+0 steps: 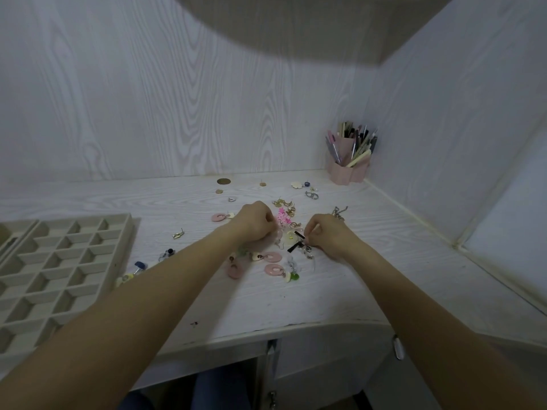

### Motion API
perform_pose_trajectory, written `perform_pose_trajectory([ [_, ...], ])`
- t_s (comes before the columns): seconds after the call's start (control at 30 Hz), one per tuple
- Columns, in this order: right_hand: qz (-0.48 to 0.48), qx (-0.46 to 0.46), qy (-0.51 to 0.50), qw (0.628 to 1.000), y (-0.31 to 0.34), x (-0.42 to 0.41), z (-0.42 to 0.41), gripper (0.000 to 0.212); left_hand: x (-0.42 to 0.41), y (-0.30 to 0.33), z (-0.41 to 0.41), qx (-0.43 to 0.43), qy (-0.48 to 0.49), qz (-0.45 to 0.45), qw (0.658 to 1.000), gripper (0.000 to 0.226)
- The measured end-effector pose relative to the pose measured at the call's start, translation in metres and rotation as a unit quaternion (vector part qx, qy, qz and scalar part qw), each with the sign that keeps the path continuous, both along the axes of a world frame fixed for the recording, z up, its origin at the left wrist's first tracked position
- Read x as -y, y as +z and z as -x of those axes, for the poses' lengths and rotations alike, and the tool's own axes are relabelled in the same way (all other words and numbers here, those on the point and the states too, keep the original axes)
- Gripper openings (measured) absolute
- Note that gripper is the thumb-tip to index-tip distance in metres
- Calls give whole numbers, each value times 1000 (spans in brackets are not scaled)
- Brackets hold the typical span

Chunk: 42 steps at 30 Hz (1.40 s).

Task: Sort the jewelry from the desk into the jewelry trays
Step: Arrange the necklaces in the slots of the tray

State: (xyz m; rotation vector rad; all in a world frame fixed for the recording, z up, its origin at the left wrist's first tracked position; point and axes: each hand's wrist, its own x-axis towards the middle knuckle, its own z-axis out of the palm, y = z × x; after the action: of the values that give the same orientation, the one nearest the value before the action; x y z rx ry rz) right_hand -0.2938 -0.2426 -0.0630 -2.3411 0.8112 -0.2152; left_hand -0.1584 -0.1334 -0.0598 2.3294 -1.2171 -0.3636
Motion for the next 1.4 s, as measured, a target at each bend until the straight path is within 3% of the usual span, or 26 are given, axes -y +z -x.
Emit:
perform_pose_trajectory([
  [0.2,14,-1,-7,1000,0,-4,-3,2,-3,-1,3,21,-4,-10,1000,24],
  [0.33,-64,67,-27,995,2,-6,2,23,-4,-2,2,26,-10,-8,1000,22],
  [0.43,-171,135,-56,974,5,-6,0,19,-3,-1,3,18,-19,28,999,22],
  [0.7,-268,218,-75,935,21,-13,-10,16,-4,12,10,-65,-55,131,988,26],
  [0.9,-342,316,-51,884,29,-21,-14,15,-19,31,6,-215,-22,223,951,13],
  [1.0,-344,329,-38,879,31,-27,-18,14,-27,39,6,-257,-13,226,940,10],
  [1.13,-326,315,-36,891,32,-38,-26,9,-35,40,2,-233,15,233,944,13],
  [1.4,-459,315,-25,831,36,-53,-40,6,-54,41,-8,-231,9,228,946,12],
])
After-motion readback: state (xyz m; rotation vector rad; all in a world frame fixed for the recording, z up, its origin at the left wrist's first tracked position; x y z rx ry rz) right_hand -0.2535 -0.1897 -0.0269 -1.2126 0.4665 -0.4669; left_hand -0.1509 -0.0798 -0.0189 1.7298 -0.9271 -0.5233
